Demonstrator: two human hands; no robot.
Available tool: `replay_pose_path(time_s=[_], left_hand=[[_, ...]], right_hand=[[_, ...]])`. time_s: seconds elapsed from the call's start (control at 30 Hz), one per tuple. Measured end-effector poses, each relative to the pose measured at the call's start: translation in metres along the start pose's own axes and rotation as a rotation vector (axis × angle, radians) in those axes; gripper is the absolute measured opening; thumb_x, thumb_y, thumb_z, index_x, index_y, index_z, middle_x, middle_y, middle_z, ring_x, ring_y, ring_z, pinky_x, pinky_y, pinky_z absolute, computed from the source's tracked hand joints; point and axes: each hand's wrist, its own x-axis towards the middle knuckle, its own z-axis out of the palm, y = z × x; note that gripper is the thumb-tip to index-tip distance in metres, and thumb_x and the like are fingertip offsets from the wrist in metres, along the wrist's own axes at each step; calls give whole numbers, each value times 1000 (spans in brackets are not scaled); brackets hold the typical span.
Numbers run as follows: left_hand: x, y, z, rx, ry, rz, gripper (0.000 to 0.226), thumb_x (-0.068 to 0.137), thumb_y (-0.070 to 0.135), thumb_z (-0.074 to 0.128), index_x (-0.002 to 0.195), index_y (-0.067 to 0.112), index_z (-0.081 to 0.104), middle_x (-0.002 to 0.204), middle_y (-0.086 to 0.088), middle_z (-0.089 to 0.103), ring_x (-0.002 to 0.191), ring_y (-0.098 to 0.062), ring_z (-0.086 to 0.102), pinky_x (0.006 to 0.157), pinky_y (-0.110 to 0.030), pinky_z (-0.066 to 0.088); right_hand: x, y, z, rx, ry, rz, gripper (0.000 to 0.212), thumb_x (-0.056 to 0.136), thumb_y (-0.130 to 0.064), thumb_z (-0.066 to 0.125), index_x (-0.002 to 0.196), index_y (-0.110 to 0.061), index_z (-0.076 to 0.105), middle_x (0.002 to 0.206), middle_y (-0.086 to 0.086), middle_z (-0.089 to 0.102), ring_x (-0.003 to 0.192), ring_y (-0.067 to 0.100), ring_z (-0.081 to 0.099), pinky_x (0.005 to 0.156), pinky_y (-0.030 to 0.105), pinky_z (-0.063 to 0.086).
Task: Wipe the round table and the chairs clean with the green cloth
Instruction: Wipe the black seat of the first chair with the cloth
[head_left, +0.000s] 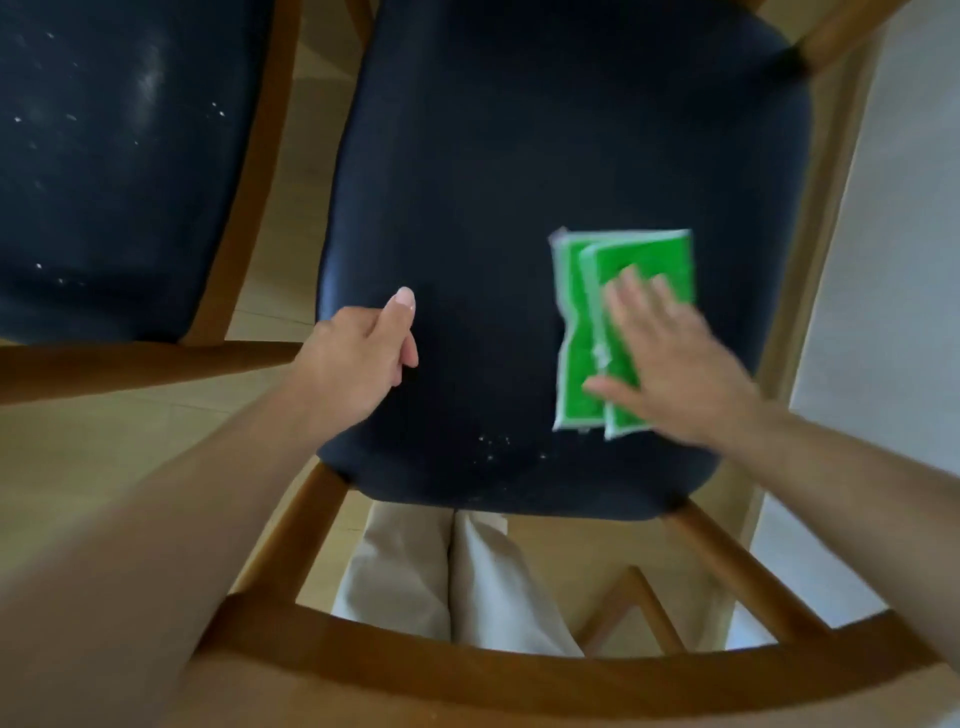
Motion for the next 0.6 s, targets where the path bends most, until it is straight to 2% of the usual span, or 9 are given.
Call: replay_pose_path(time_s=[0.07,0.13,0.2,0.3,0.4,0.5,0.6], left_hand=[[3,1,-2,27,-32,13,64,98,58,26,66,18,64,57,5,58,57,-10,52,56,-30,35],[5,2,-2,69,-48,12,63,98,58,26,69,18,65,61,4,61,60,-11,53,57,-30,35],[7,5,2,110,-62,-7,61,98,56,28,68,18,65,61,4,62,61,-12,54,57,-30,36],[9,11,9,126,-62,-6,60,98,55,32,62,19,64,51,6,60,60,-13,54,56,-31,36],[10,14,13,81,-51,-33,59,96,55,36,58,18,63,45,9,58,57,-16,53,61,-32,39],[10,13,17,72,-61,-53,58,97,53,38,56,18,61,42,8,56,55,-17,50,65,-33,39],[6,10,19,45,-70,-57,57,97,54,38,59,19,62,45,7,57,53,-17,49,66,-34,38]], right_hand=[[2,15,-8,169,-78,247,96,85,-74,22,148,-20,-24,154,2,-32,146,28,-18,119,49,4],[11,-9,-6,269,-109,366,94,92,-67,29,145,-18,-31,151,6,-40,142,32,-28,118,52,-3],[15,-58,-2,339,-135,410,96,94,-63,30,138,-15,-40,143,10,-48,137,39,-35,114,55,-11],[0,-135,12,340,-165,204,92,96,-57,30,132,-14,-44,132,13,-57,127,41,-45,110,58,-18],[-21,-181,26,234,-259,-123,91,96,-35,41,140,-16,-37,131,9,-58,123,39,-49,111,61,-16],[-19,-153,25,131,-205,-250,94,94,-20,48,144,-22,-32,139,-4,-49,137,29,-37,114,46,-13],[-21,-95,17,68,-149,-259,102,93,-34,58,146,-22,-28,142,-10,-42,143,19,-27,117,37,-3]])
